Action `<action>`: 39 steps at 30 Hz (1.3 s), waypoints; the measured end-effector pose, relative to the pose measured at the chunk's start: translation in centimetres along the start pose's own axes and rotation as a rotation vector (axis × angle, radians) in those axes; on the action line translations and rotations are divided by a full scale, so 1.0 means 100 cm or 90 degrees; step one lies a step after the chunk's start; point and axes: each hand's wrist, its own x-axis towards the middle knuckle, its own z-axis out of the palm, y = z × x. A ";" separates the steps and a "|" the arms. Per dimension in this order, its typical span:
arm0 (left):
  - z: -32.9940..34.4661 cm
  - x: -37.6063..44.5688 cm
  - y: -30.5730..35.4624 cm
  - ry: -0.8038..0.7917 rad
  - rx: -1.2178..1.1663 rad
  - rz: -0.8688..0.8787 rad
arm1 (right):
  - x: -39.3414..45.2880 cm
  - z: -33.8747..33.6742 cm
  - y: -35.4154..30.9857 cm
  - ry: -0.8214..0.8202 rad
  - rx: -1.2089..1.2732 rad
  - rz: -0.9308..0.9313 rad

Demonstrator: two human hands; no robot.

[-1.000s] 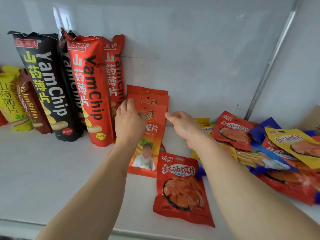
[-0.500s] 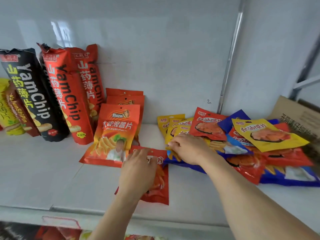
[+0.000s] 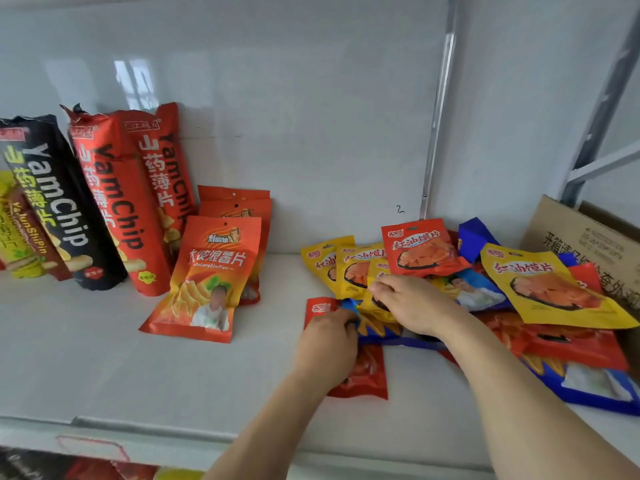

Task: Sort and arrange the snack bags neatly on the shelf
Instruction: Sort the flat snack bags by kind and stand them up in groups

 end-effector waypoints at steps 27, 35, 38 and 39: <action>0.007 0.156 -0.001 -0.024 -0.696 -0.304 | 0.029 -0.006 0.012 0.121 0.111 0.056; -0.024 0.145 -0.023 0.118 -0.710 -0.242 | 0.034 -0.005 0.011 0.089 0.064 0.073; -0.039 0.137 -0.028 0.108 -0.820 -0.245 | 0.043 -0.009 0.007 0.062 0.055 0.088; -0.044 0.134 -0.030 0.101 -0.847 -0.242 | 0.048 -0.012 0.005 0.054 0.063 0.096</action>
